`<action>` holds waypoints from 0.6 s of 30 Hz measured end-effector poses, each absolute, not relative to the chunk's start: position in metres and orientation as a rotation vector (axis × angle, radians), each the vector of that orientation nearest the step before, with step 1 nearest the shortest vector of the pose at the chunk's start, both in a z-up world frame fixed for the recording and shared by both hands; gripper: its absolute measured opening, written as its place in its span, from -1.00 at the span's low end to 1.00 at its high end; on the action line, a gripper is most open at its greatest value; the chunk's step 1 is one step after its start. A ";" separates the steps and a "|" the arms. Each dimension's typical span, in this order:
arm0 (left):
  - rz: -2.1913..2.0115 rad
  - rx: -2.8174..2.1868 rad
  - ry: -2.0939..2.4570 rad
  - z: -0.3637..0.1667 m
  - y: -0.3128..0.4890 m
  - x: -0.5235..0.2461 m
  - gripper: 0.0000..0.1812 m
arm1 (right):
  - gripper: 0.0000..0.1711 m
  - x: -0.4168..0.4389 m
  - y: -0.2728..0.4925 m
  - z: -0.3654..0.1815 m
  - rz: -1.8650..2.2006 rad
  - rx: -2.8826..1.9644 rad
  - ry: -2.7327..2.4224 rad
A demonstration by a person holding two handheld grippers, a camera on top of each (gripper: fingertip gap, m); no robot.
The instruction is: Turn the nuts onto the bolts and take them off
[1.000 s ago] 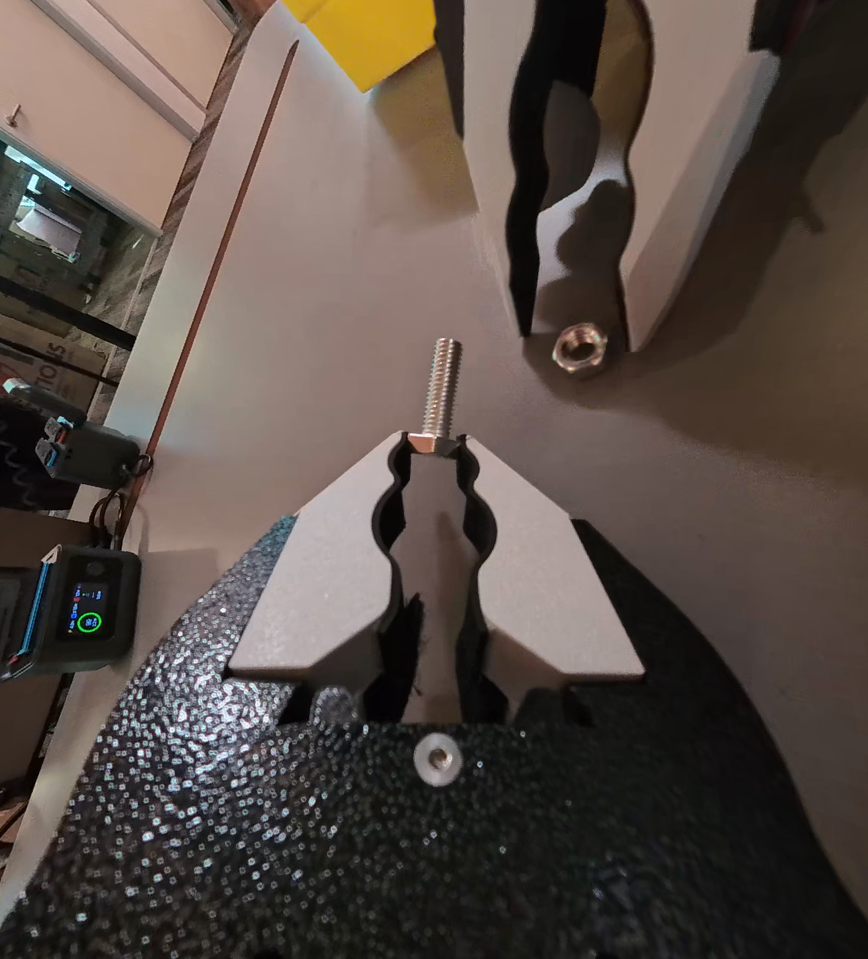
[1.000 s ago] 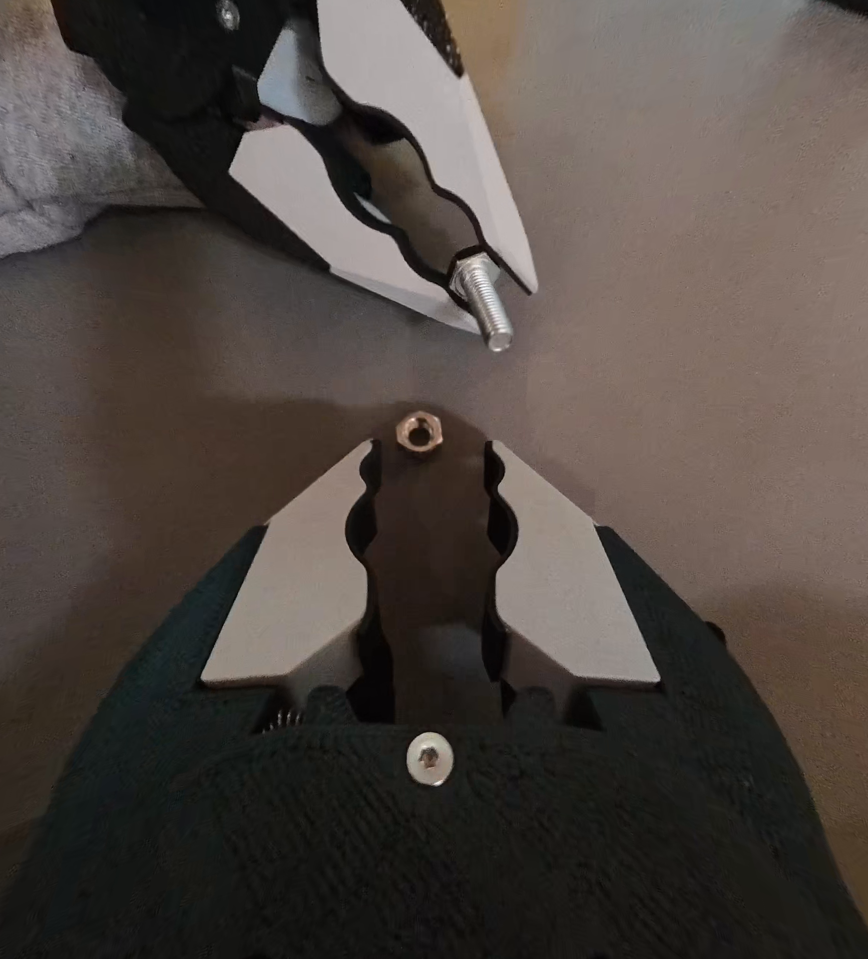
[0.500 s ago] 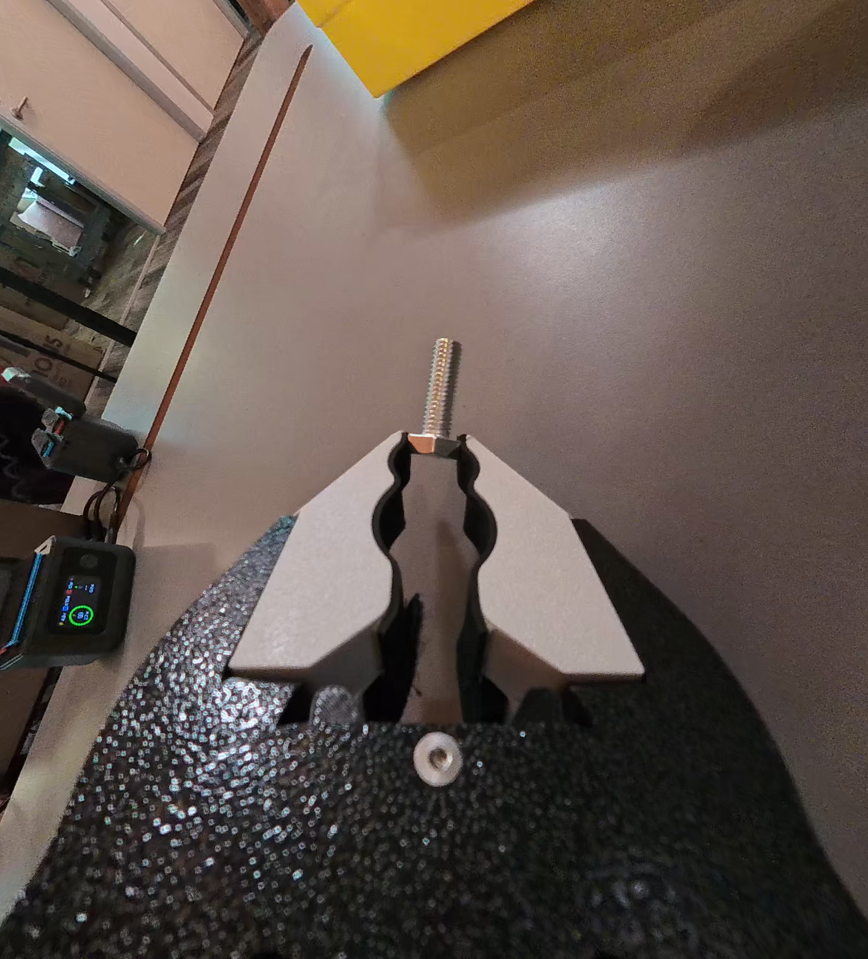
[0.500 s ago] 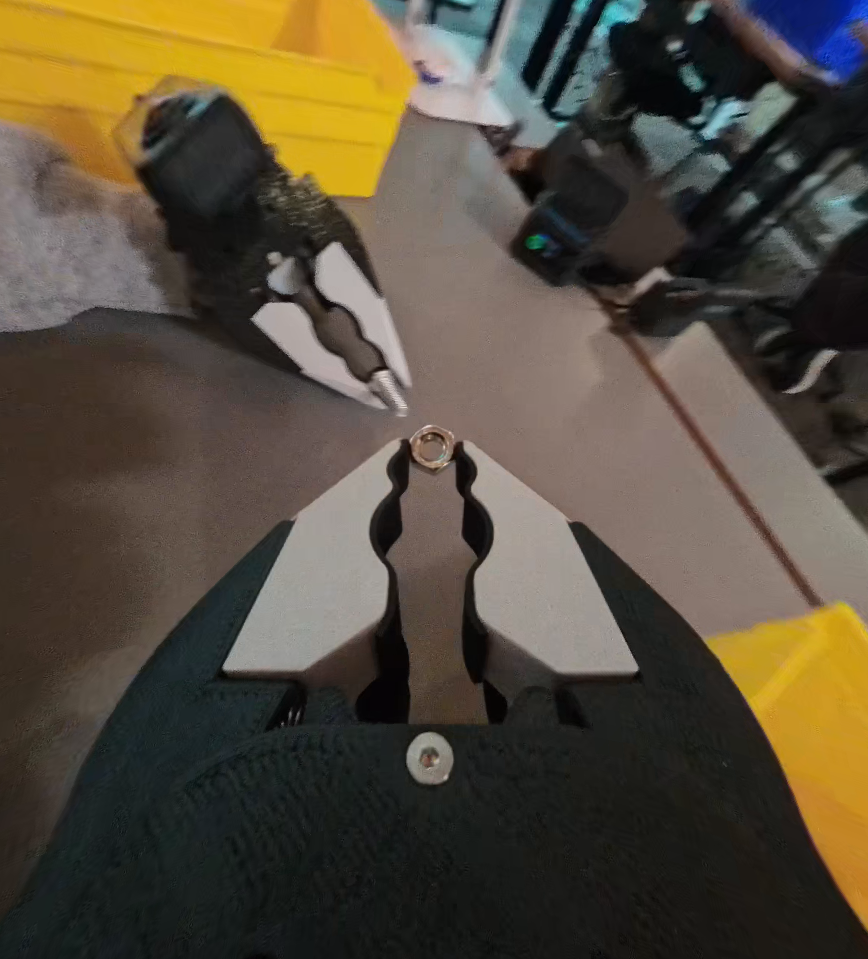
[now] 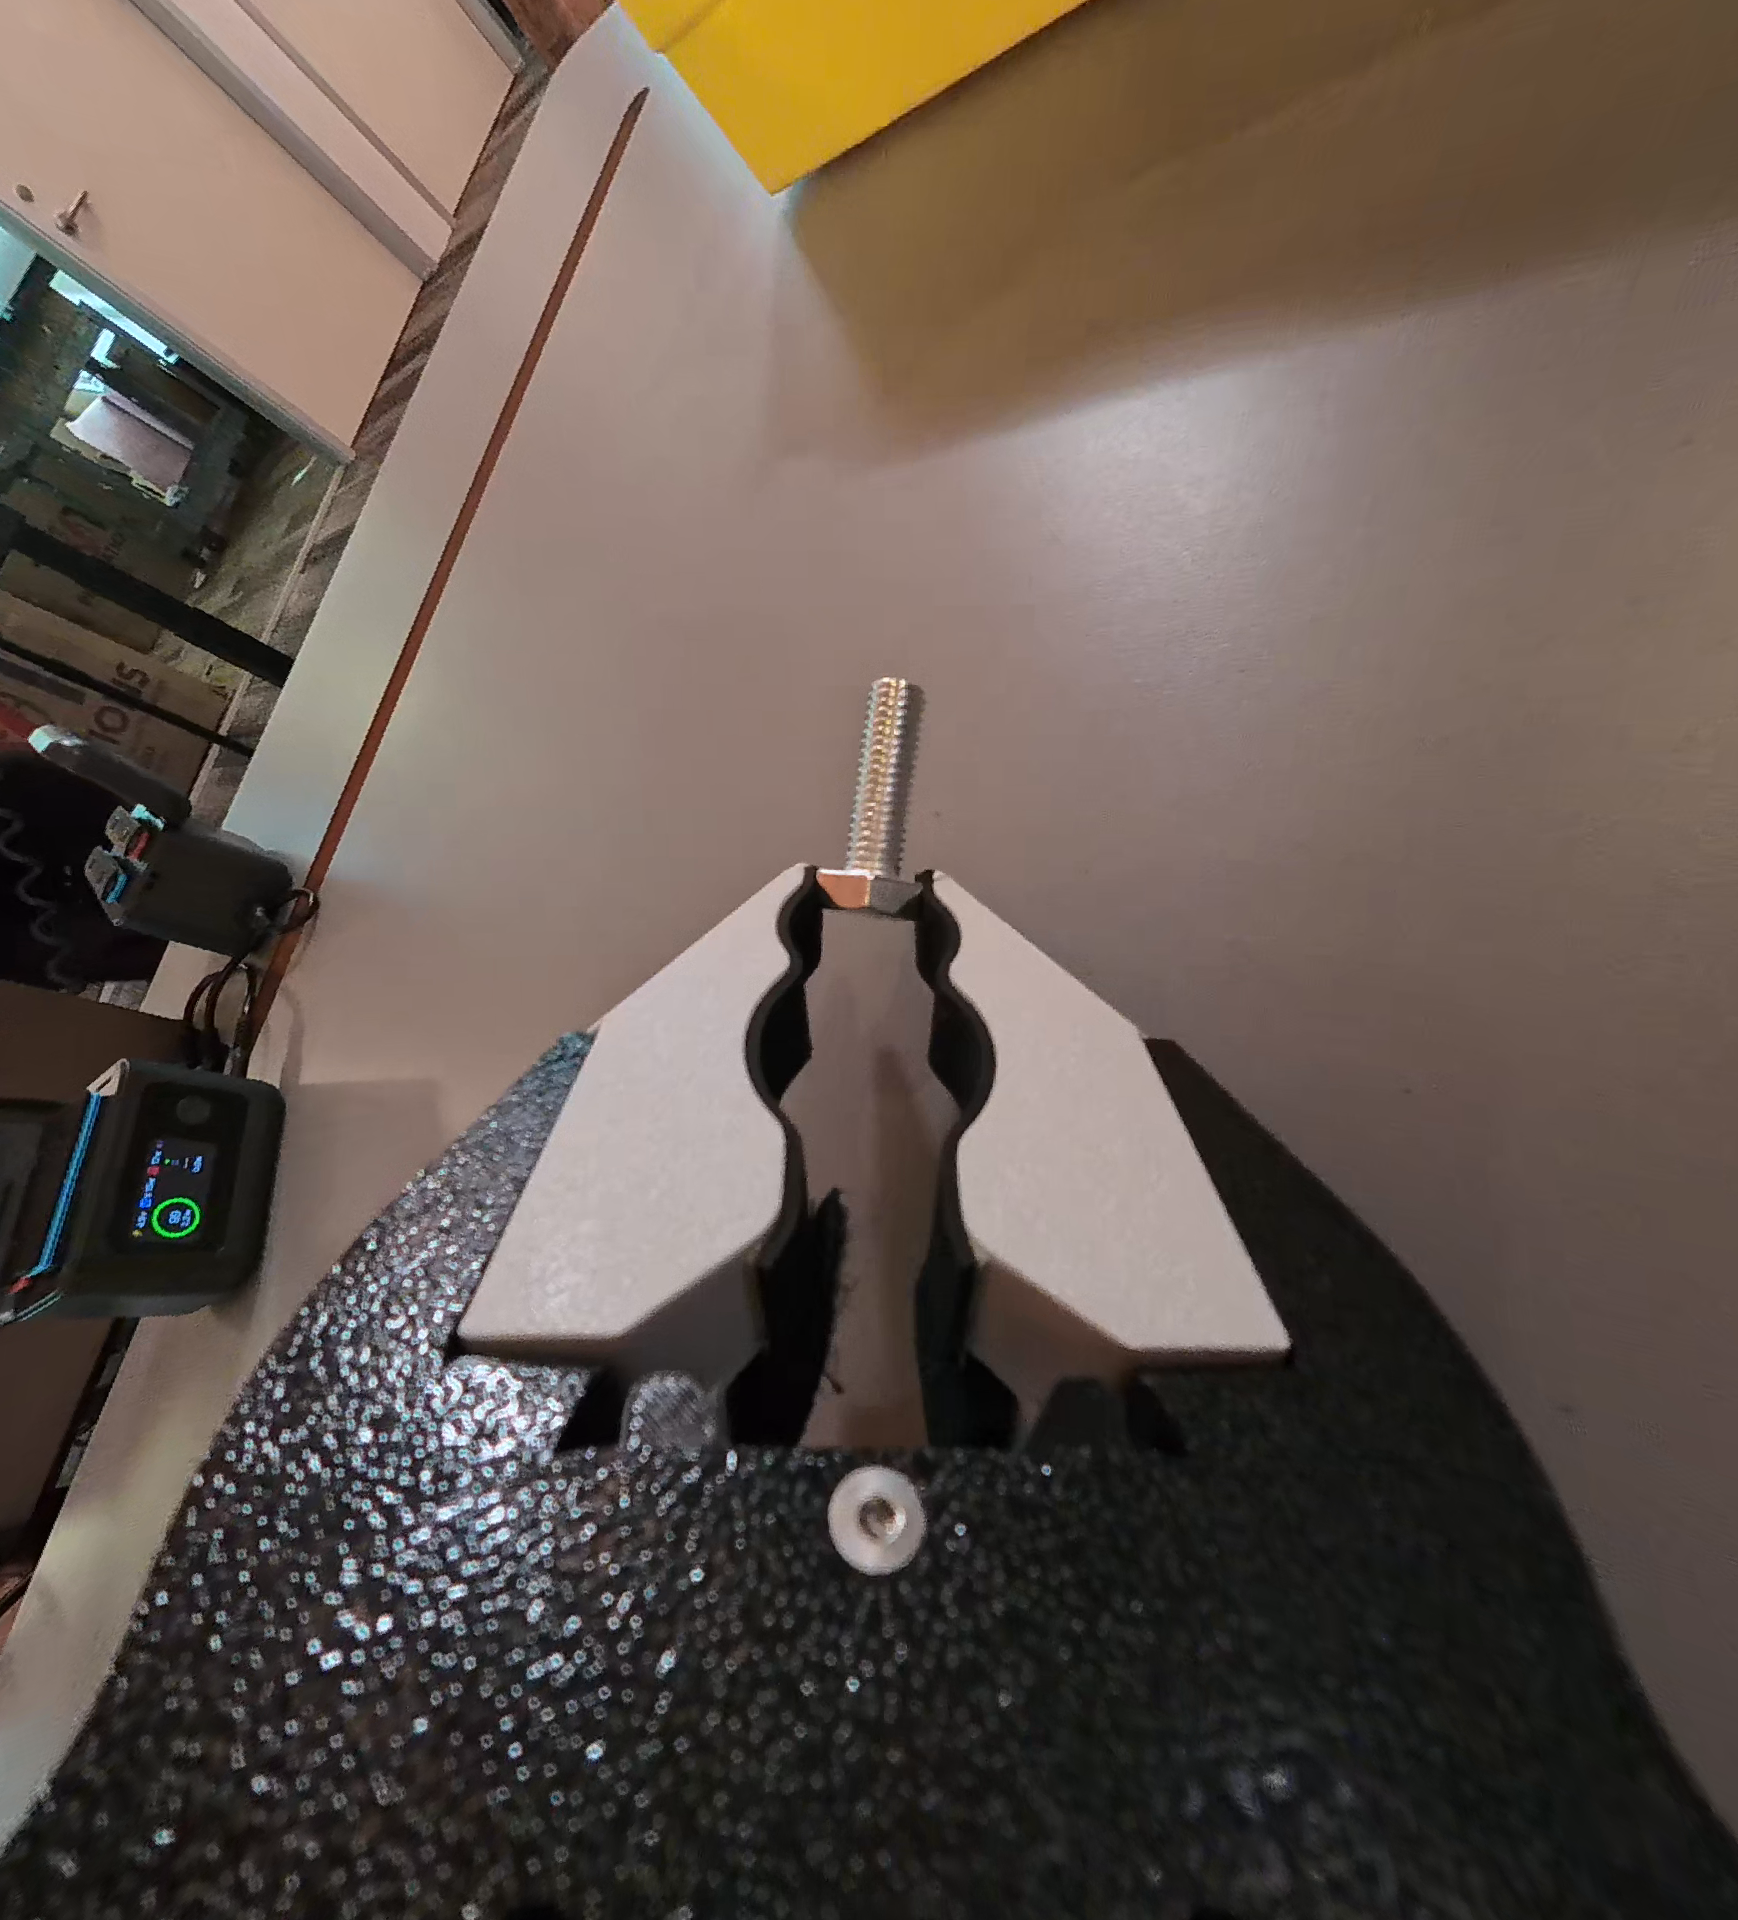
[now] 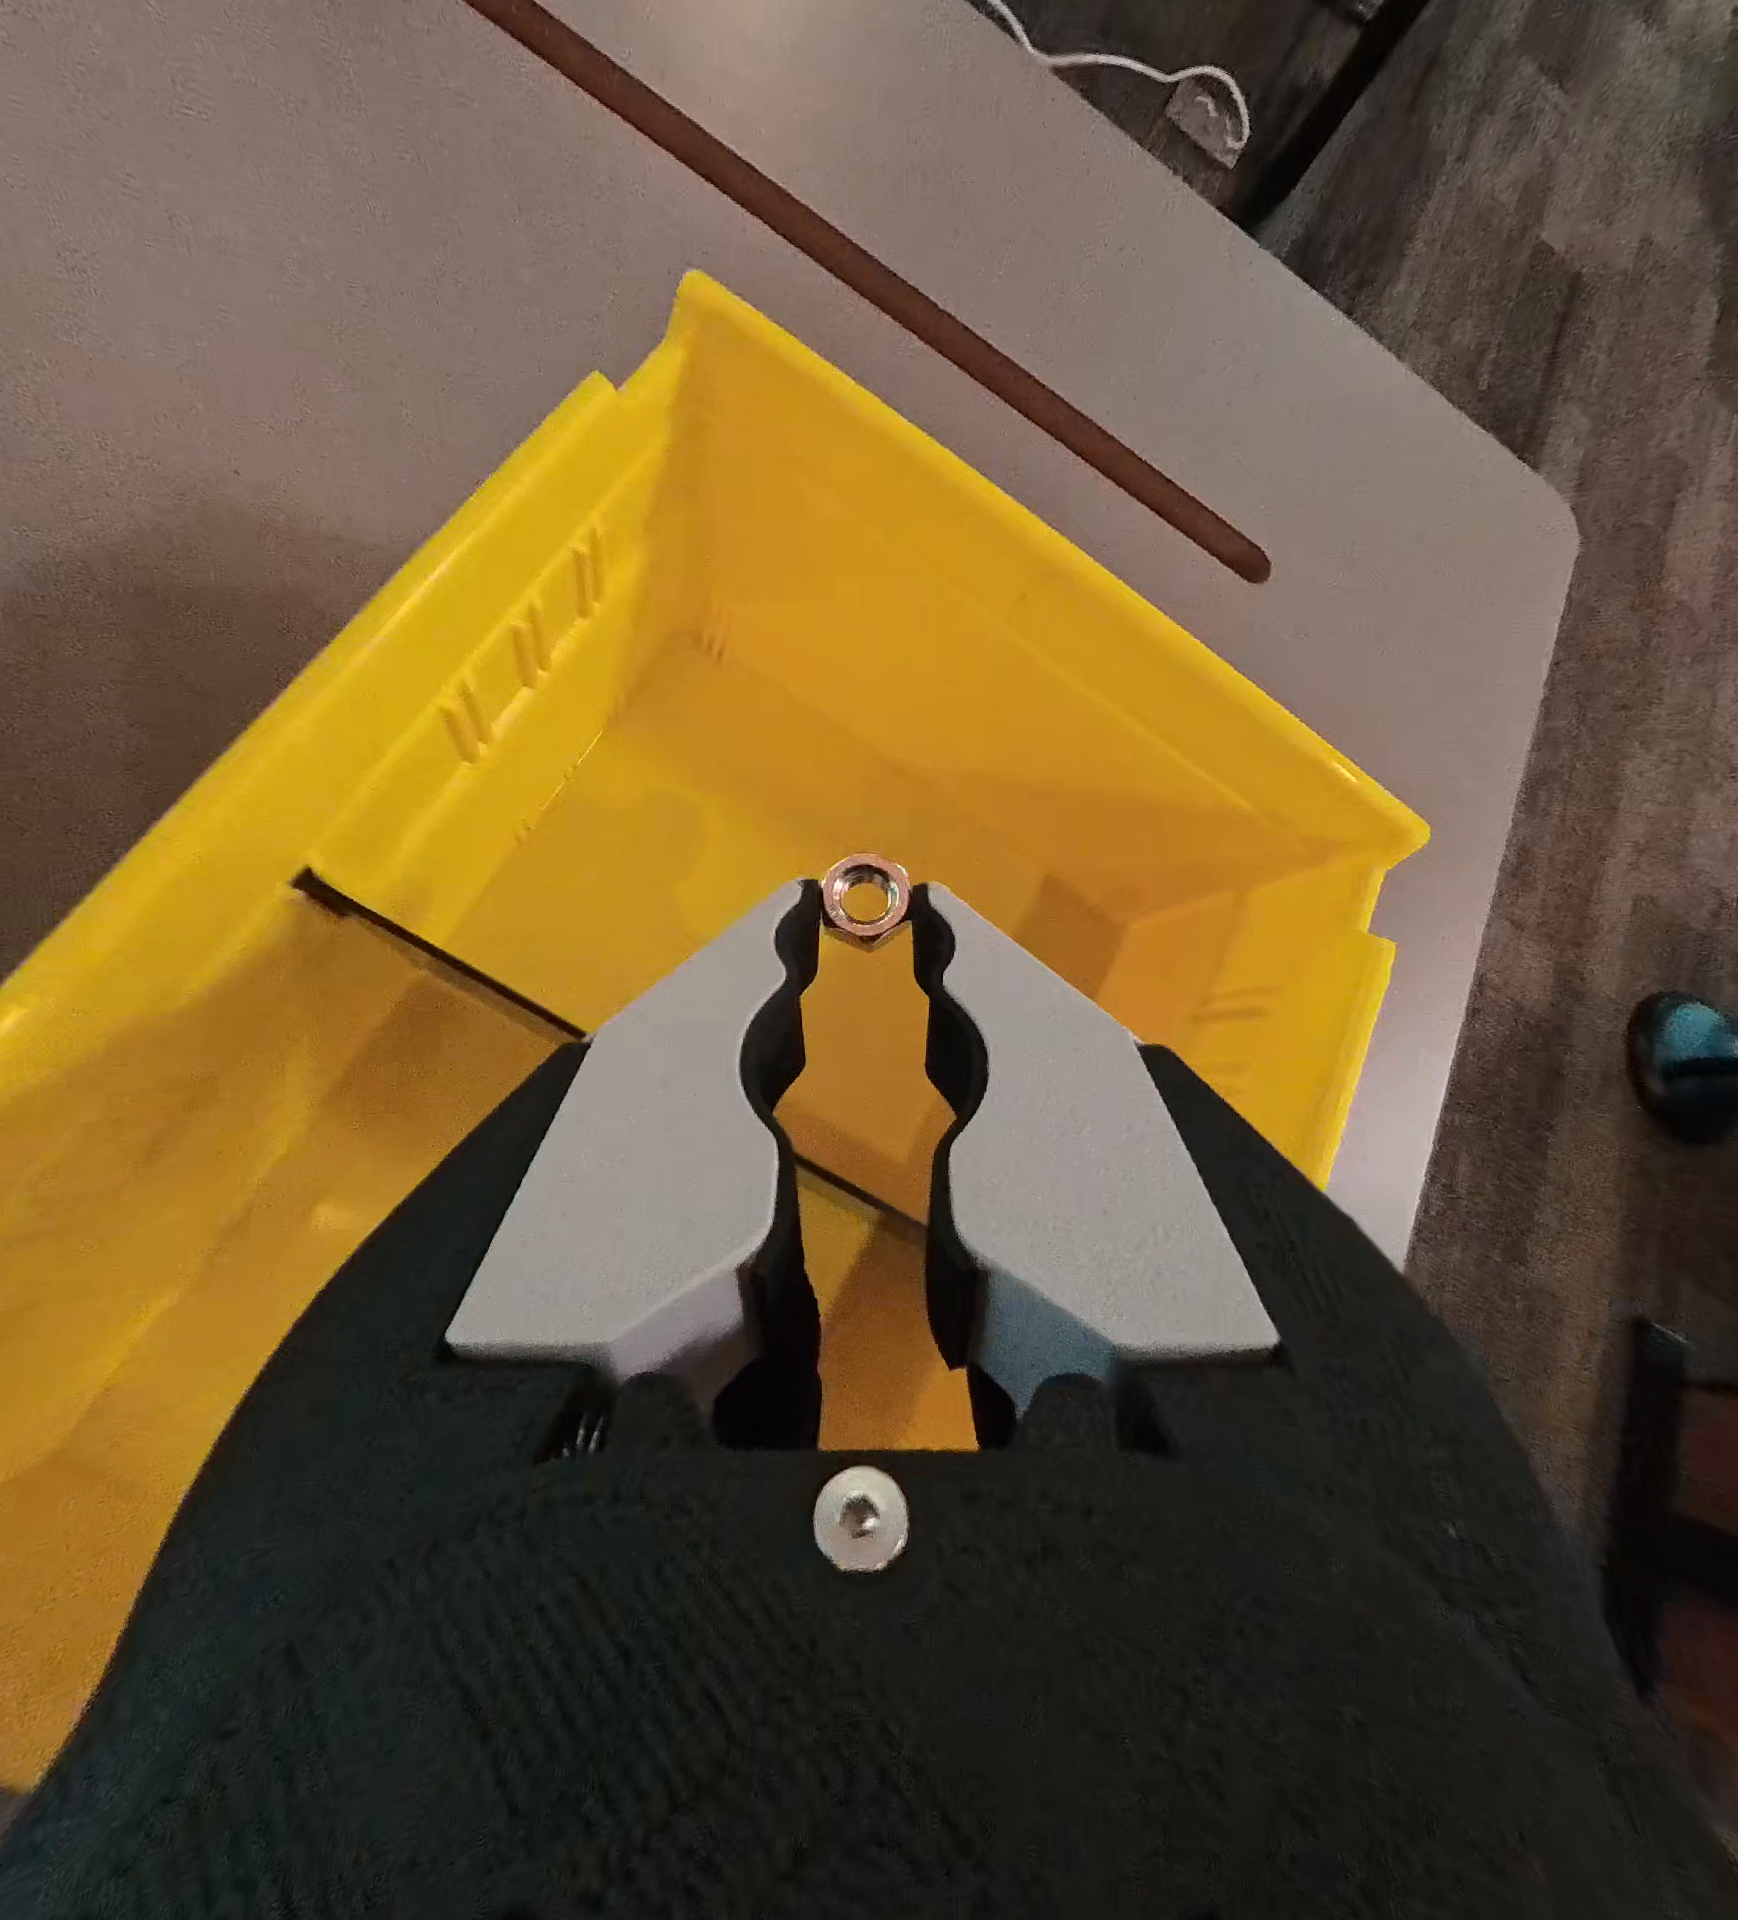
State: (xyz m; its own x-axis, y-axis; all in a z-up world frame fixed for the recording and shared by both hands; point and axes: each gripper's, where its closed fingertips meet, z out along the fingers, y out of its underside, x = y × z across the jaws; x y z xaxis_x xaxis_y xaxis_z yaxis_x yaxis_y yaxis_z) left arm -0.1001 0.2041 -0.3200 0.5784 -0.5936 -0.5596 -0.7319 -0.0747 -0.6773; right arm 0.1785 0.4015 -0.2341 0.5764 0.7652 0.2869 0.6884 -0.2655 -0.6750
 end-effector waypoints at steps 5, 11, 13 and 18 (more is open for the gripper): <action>0.190 -1.755 1.084 -0.320 0.207 -0.103 -0.82 | -0.81 0.174 0.400 -0.229 0.155 -1.946 -1.112; 0.420 -1.550 0.985 -0.278 0.212 -0.106 -0.82 | -0.81 0.170 0.398 -0.213 0.200 -1.795 -1.015; 0.458 -1.482 0.906 -0.260 0.210 -0.114 -0.82 | -0.81 0.170 0.397 -0.208 0.218 -1.756 -0.981; 0.400 -1.429 0.731 -0.236 0.206 -0.133 -0.82 | -0.82 0.168 0.385 -0.193 0.274 -1.643 -0.965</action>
